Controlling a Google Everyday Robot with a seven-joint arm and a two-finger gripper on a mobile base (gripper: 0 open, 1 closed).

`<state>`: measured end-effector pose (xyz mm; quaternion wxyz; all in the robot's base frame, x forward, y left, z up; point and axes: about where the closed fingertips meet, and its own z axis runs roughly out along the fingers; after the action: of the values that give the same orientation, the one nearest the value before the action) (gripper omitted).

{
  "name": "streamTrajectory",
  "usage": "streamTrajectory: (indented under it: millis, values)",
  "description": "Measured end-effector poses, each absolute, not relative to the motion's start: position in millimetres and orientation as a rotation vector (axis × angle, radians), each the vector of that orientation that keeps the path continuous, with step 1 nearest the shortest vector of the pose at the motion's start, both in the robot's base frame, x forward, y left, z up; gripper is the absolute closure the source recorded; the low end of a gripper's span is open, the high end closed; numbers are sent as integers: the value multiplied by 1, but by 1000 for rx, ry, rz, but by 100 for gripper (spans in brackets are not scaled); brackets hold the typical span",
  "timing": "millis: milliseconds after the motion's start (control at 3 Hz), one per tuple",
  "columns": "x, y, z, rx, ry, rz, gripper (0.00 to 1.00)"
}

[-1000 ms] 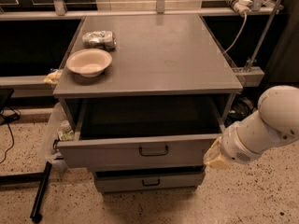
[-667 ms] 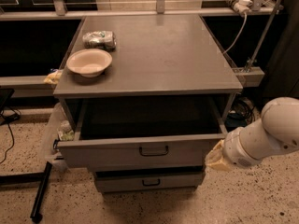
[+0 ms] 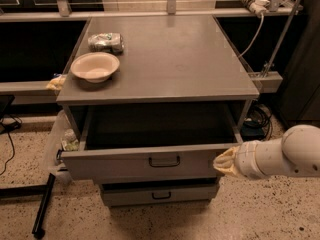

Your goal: Close top drawer

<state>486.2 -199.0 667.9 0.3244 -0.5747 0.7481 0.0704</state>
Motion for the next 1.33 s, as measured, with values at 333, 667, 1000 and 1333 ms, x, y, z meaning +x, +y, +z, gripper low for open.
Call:
streamTrajectory:
  millis: [333, 667, 1000, 1333]
  values:
    - [507, -194, 665, -1476, 1865, 162, 100]
    - [534, -189, 666, -1451, 1791, 145, 100]
    - [561, -185, 670, -1438, 1750, 128, 100]
    - [613, -184, 675, -1425, 1730, 107, 100]
